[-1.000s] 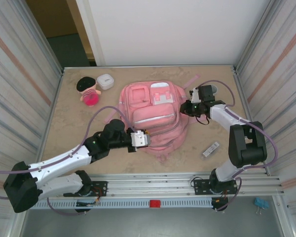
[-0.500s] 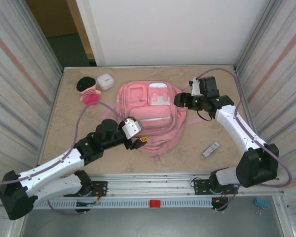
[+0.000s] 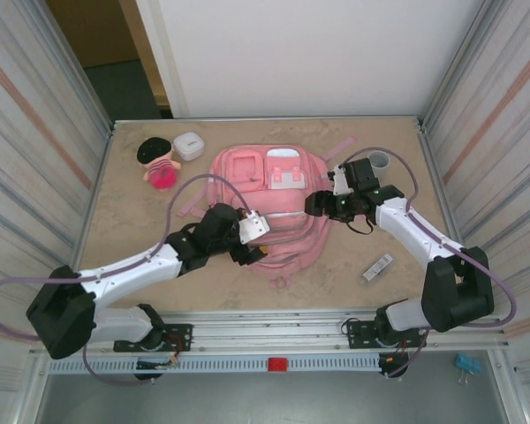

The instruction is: Pack books, pencil case, and school supplies into a backpack

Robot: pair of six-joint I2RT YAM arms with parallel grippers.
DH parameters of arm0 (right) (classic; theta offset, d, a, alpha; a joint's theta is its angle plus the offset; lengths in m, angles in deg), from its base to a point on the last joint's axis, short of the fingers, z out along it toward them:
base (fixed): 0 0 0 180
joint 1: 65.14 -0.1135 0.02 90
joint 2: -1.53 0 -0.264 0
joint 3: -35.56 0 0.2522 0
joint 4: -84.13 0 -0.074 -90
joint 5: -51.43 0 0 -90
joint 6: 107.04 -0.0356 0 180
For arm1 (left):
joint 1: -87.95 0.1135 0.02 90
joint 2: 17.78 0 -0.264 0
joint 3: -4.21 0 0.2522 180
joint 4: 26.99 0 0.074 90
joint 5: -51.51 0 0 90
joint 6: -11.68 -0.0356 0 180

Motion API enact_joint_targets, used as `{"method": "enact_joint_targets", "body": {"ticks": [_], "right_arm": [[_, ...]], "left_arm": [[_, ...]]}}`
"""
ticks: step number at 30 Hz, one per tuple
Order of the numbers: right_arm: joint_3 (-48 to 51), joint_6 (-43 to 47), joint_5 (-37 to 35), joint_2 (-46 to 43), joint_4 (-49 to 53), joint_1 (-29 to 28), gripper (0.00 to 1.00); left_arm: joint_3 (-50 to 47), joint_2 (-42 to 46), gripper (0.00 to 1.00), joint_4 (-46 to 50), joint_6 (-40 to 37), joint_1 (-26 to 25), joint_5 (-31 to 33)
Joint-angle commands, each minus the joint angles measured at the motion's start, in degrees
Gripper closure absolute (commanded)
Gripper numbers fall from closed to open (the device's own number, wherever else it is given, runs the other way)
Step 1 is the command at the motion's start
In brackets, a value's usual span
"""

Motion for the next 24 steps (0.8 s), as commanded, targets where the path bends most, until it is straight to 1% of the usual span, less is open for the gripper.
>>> {"method": "enact_joint_targets", "body": {"ticks": [1, 5, 9, 12, 14, 18, 19, 20, 21, 22, 24], "right_arm": [[1.3, -2.5, 3.1, 0.3, -3.9, -0.9, 0.31], [2.2, -2.7, 3.4, 0.0, -4.7, -1.1, 0.31], [2.4, -2.1, 3.5, -1.1, -4.9, -1.1, 0.31], [2.6, -1.3, 3.7, -2.2, -4.9, -1.0, 0.31], [2.8, -0.6, 3.7, -3.0, -5.0, -1.0, 0.31], [3.0, 1.9, 4.3, -4.2, -6.1, -0.3, 0.31], [3.2, 2.7, 4.6, -4.5, -6.9, 0.1, 0.31], [3.6, 3.5, 5.3, -4.6, -8.1, 0.8, 0.30], [4.1, 4.0, 6.3, -4.7, -9.7, 1.5, 0.30], [4.6, 4.3, 7.7, -4.7, -12.0, 2.3, 0.30], [5.5, 6.0, 9.5, -4.5, -16.2, 2.8, 0.28]], "left_arm": [[4.3, -2.9, 0.11, -1.0, -7.1, 0.1, 0.8], [5.7, -6.2, 0.12, -1.4, -10.4, 0.2, 2.7], [5.8, -8.8, 0.16, -2.6, -13.1, 0.6, 2.7], [5.9, -11.2, 0.20, -3.5, -15.1, 1.1, 4.2], [5.7, -12.3, 0.26, -4.4, -16.2, 1.5, 4.6], [4.8, -12.3, 0.57, -5.0, -18.0, 3.2, 0.5], [4.4, -11.5, 0.67, -5.2, -18.0, 3.8, -1.6], [3.5, -10.3, 0.80, -5.3, -18.0, 4.6, -4.3], [2.5, -8.8, 0.88, -6.0, -17.9, 5.2, -6.7], [1.4, -7.4, 0.93, -7.1, -17.9, 5.7, -9.0], [-1.2, -4.3, 0.97, -9.4, -17.7, 7.4, -15.4]]}}
